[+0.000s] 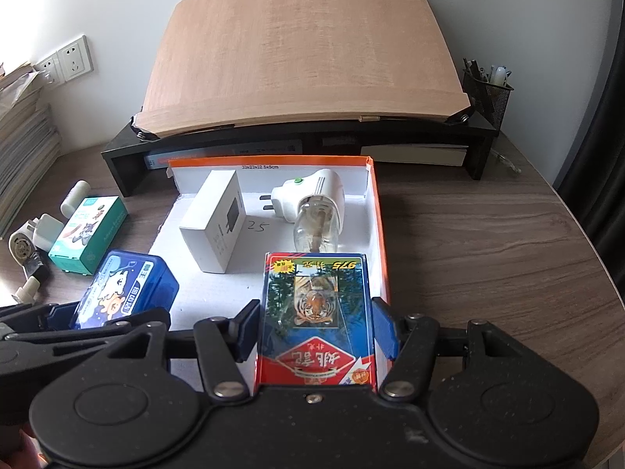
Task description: Organize rigid objects
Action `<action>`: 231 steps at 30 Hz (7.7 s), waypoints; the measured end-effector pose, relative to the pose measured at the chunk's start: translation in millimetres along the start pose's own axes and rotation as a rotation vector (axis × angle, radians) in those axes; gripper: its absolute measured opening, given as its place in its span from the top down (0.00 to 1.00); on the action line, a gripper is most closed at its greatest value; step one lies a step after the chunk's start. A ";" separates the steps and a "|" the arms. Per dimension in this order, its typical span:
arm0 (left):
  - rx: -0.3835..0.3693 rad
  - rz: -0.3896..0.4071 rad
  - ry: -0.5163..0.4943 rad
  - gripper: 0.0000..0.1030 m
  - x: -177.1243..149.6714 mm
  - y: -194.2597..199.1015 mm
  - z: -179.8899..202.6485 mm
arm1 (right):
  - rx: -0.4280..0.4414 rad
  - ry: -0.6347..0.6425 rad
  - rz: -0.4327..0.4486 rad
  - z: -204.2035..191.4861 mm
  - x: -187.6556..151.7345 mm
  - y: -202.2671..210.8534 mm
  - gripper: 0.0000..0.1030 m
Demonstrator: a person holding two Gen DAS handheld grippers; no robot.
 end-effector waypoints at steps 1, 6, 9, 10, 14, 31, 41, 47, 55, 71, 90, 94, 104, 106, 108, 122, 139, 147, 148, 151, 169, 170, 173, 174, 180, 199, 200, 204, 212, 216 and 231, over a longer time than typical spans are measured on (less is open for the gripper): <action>0.001 0.000 0.001 0.40 -0.1 -0.2 0.0 | 0.001 0.002 0.000 -0.1 0.4 -0.4 0.31; -0.007 -0.002 0.005 0.40 -0.6 -0.4 0.3 | 0.003 0.004 -0.004 0.2 0.9 -1.6 0.31; -0.007 -0.001 0.005 0.40 -0.2 -1.3 0.9 | 0.004 0.006 -0.004 0.2 1.3 -2.2 0.31; -0.007 -0.002 0.005 0.40 -0.3 -1.7 1.1 | 0.004 0.006 -0.004 0.1 1.1 -1.9 0.31; -0.008 -0.003 0.004 0.40 -0.4 -2.3 1.2 | 0.005 0.005 -0.009 0.8 1.4 -3.2 0.31; -0.008 -0.015 0.008 0.39 1.3 -9.6 2.6 | 0.009 0.010 -0.009 0.9 5.9 -9.5 0.36; -0.033 -0.032 -0.003 0.40 3.4 -16.5 9.0 | -0.020 -0.024 0.046 12.2 12.7 0.6 0.48; -0.074 -0.044 -0.036 0.28 2.2 -16.4 22.9 | -0.045 -0.055 0.081 21.2 10.5 14.7 0.37; -0.086 -0.018 -0.024 0.24 8.4 0.5 6.6 | -0.067 -0.083 0.101 12.5 8.6 31.0 0.30; 0.027 -0.005 0.080 0.21 5.2 31.5 -104.5 | 0.026 -0.004 0.061 -94.1 4.0 21.1 0.24; 0.120 -0.001 0.188 0.19 -12.6 39.7 -206.3 | 0.106 0.076 0.045 -186.5 -2.2 3.3 0.22; 0.117 -0.015 0.178 0.18 -15.4 33.5 -213.9 | 0.107 0.071 0.040 -191.5 -2.9 -1.4 0.22; 0.082 -0.053 0.084 0.19 -25.4 5.6 -209.9 | 0.088 0.053 0.002 -191.6 -9.1 -15.8 0.22; 0.080 -0.050 0.059 0.21 -26.4 0.1 -208.9 | 0.082 0.050 -0.008 -190.9 -10.0 -19.4 0.22; 0.080 -0.043 0.026 0.26 -27.7 -5.5 -207.2 | 0.079 0.044 -0.015 -190.9 -10.5 -22.4 0.22; 0.048 0.011 0.019 0.51 -28.9 -5.3 -210.4 | 0.169 -0.002 -0.054 -214.4 14.6 -63.2 0.15; 0.060 0.042 0.106 0.51 -24.7 10.6 -223.9 | 0.075 -0.040 -0.192 -246.0 58.4 -176.8 0.12; 0.064 0.047 0.109 0.51 -23.8 10.5 -222.6 | 0.076 0.045 -0.138 -244.6 57.0 -160.4 0.19; 0.063 0.042 0.103 0.51 -24.3 8.8 -221.6 | 0.081 0.056 -0.131 -244.0 55.8 -154.3 0.19; 0.069 0.020 0.099 0.51 -27.8 1.4 -220.1 | 0.104 0.088 -0.109 -241.9 51.1 -135.3 0.19; 0.122 0.040 0.018 0.52 -33.9 -7.8 -202.8 | 0.121 0.055 -0.060 -210.0 15.8 -60.4 0.19; 0.117 0.046 0.023 0.52 -33.5 -3.9 -201.6 | 0.121 0.057 -0.054 -209.3 14.8 -55.8 0.19; 0.103 0.072 0.040 0.52 -29.4 10.3 -197.4 | 0.120 0.065 -0.035 -207.0 11.2 -41.3 0.19; 0.098 0.082 0.045 0.52 -27.7 14.7 -195.9 | 0.122 0.064 -0.032 -205.2 10.0 -36.6 0.19; 0.062 0.124 0.061 0.53 -19.9 39.9 -182.7 | 0.114 0.055 0.001 -193.3 1.2 -9.2 0.19; -0.136 0.167 -0.077 0.53 -9.9 81.0 -71.4 | -0.061 -0.057 0.115 -95.5 -38.7 83.7 0.19; -0.146 0.166 -0.082 0.53 -10.5 81.8 -66.8 | -0.072 -0.065 0.119 -89.5 -41.8 87.4 0.19; -0.179 0.153 -0.095 0.53 -13.6 83.4 -49.5 | -0.110 -0.098 0.117 -68.9 -53.7 96.9 0.19; -0.216 0.131 -0.127 0.53 -23.4 87.7 -22.9 | -0.135 -0.129 0.128 -47.2 -67.0 110.0 0.19; -0.219 0.129 -0.137 0.53 -25.6 88.7 -14.3 | -0.133 -0.120 0.127 -44.4 -71.3 112.5 0.19; -0.183 0.114 -0.126 0.53 -31.1 93.8 -9.0 | -0.102 -0.103 0.133 -41.7 -73.9 115.4 0.18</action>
Point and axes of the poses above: each gripper's, at about its wrist camera, not at the fingertips, and y roughly against the way its jaws point, z to its right, x to its top, the point moved 4 cm from there along -y, roughly the way its jaws point, and after that the axes turned 8 degrees about x, right-handed, at the moved point
